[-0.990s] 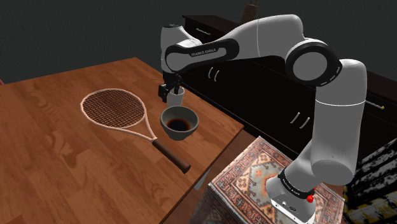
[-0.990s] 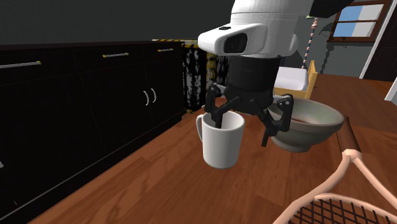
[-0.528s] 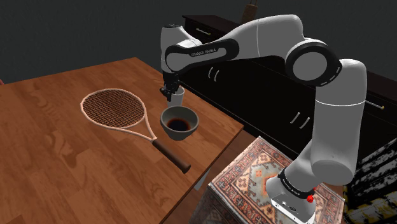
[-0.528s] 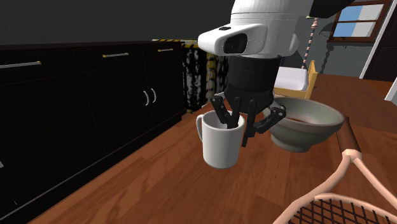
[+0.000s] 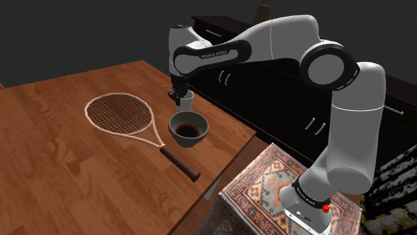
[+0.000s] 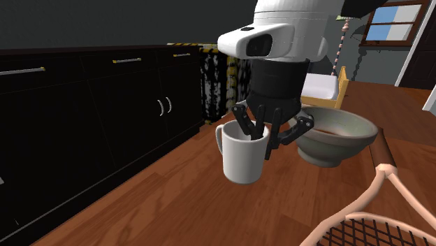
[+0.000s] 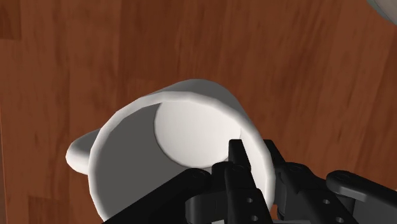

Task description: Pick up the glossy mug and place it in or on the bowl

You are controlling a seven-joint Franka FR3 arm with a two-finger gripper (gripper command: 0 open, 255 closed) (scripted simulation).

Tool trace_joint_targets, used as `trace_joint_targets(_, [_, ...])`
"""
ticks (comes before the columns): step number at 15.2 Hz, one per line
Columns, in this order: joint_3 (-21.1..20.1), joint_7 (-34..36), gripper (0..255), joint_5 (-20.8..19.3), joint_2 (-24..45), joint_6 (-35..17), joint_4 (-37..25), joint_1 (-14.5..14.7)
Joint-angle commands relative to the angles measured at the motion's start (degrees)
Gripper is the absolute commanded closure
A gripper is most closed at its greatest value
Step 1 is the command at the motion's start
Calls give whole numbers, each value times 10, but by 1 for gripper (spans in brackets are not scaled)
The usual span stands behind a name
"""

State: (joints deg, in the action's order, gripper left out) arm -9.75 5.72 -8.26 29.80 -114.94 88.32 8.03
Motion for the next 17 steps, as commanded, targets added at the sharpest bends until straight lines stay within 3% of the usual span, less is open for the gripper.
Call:
trace_joint_targets(1, [0, -1, 255, 1, -4, 9, -5, 0])
trace_joint_targets(17, [-4, -11, 255, 9, -33, 117, -85, 1])
